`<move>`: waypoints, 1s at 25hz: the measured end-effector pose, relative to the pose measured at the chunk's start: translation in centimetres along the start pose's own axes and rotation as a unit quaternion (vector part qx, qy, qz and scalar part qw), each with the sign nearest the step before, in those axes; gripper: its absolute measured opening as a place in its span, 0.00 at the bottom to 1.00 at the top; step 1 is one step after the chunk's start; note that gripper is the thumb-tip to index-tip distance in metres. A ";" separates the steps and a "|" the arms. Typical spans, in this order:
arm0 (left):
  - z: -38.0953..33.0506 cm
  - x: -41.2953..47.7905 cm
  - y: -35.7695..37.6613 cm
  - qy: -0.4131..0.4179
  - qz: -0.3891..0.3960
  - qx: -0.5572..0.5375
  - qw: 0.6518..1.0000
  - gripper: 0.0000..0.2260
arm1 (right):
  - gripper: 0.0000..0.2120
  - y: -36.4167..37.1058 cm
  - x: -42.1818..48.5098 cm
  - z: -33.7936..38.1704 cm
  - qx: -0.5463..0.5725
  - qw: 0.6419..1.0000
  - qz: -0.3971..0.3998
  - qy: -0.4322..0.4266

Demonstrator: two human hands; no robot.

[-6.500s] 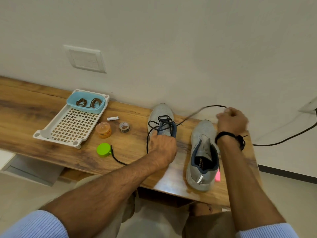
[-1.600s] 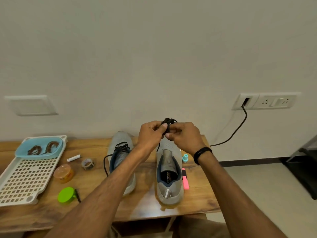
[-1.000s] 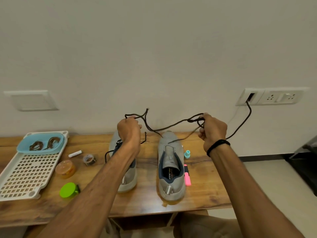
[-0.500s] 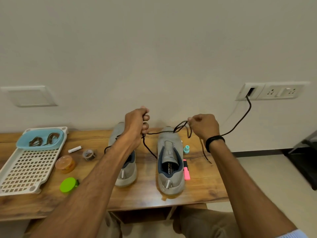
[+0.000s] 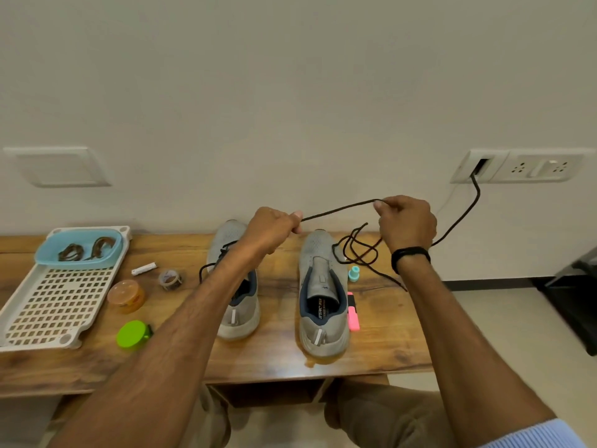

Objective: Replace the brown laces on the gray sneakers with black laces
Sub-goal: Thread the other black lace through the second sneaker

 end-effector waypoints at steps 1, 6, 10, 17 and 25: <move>0.0 0.1 0.1 0.004 0.007 0.001 1.000 0.17 | 0.18 0.6 0.1 0.2 -0.024 0.999 0.028 -0.024; -1.0 -0.8 3.0 0.033 0.082 0.022 0.996 0.15 | 0.14 7.6 -5.2 4.6 0.104 0.932 0.318 -0.137; -0.4 0.0 1.2 0.019 0.015 0.033 0.999 0.18 | 0.08 4.4 -1.8 2.6 -0.028 0.982 0.141 -0.122; -0.5 -0.5 2.8 0.009 0.060 -0.022 0.998 0.20 | 0.05 8.4 -5.3 4.4 0.104 0.935 0.311 -0.133; 0.9 -2.0 -0.4 0.013 -0.173 0.039 0.984 0.16 | 0.10 9.0 -4.1 0.6 -0.081 0.961 0.247 -0.096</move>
Point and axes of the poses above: each hand's wrist, its own x-axis towards the middle knuckle, its own y-axis out of the palm, z = x × y, the point moved 10 cm from there along x, towards the middle knuckle, and after that the axes turned 4 degrees about -z, right-handed, at the moved point
